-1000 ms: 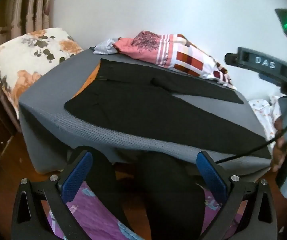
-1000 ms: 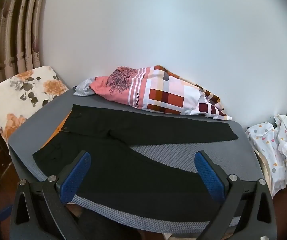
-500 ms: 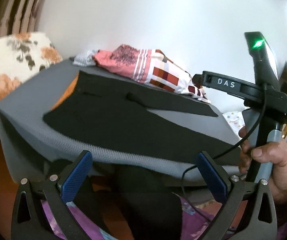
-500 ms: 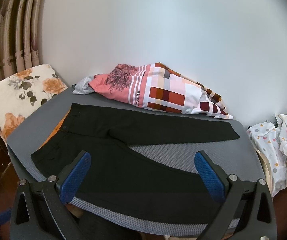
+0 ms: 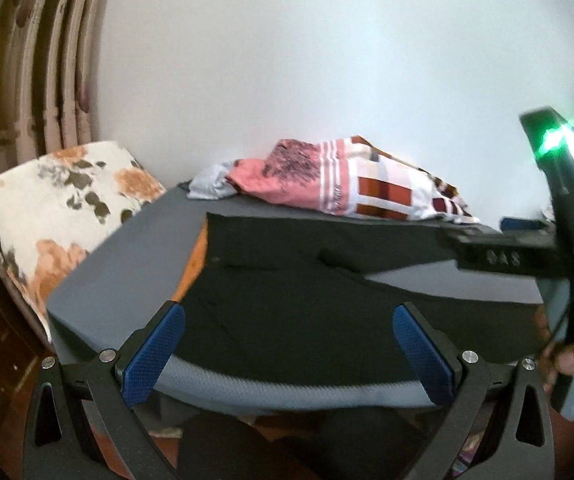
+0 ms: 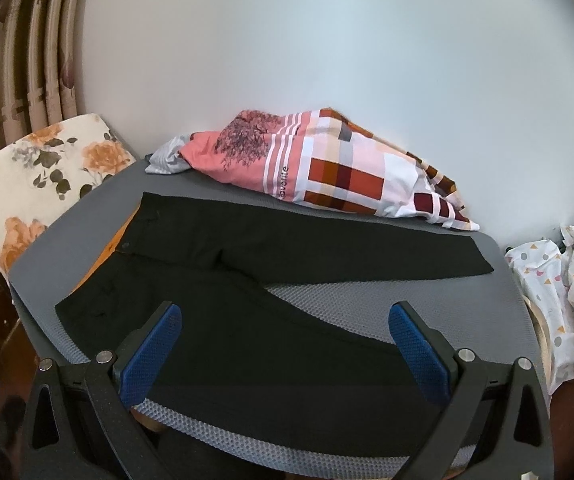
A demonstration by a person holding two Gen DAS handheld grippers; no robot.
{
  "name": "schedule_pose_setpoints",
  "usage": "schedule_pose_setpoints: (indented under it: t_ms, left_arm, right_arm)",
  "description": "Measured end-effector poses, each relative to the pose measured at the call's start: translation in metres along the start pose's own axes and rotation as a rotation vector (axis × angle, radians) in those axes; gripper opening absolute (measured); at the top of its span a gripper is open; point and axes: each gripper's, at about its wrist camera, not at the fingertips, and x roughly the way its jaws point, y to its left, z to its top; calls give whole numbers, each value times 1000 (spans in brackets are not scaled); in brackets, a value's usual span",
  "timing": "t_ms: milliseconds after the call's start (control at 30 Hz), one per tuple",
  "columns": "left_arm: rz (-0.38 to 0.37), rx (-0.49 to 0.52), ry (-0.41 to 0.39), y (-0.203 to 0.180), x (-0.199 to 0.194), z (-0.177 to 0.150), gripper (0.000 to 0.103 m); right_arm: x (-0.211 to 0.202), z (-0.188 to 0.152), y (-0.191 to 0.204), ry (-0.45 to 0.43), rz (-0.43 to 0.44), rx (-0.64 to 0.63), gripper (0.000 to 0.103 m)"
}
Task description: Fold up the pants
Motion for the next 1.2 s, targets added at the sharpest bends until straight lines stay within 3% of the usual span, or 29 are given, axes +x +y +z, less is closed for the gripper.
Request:
schedule_pose_setpoints:
  t_ms: [333, 400, 600, 700, 833, 933, 1000, 1067, 1133, 1200]
  left_arm:
    - [57, 37, 20, 42, 59, 19, 103]
    - [26, 37, 48, 52, 76, 23, 103]
    - [-14, 111, 114, 93, 156, 49, 103]
    - [-65, 44, 149, 130, 205, 65, 103]
    - [-72, -32, 173, 177, 277, 91, 101]
    - [-137, -65, 201, 199, 337, 108, 83]
    - [-140, -38, 253, 205, 376, 114, 78]
    - [-159, 0, 291, 209, 410, 116, 66]
    - [-225, 5, 335, 212, 435, 114, 65]
    - [-241, 22, 372, 213, 457, 112, 65]
  right_arm:
    - [40, 10, 17, 55, 10, -33, 102]
    - [50, 12, 22, 68, 16, -43, 102]
    - [81, 12, 28, 111, 36, -56, 102]
    - [98, 10, 26, 144, 46, -39, 102]
    - [125, 8, 25, 184, 43, -40, 102]
    - [144, 7, 28, 209, 39, -51, 102]
    - [155, 7, 29, 220, 38, -52, 102]
    - [165, 6, 28, 228, 48, -49, 102]
    - [173, 6, 27, 232, 50, -47, 102]
    - [181, 7, 24, 239, 47, -46, 102]
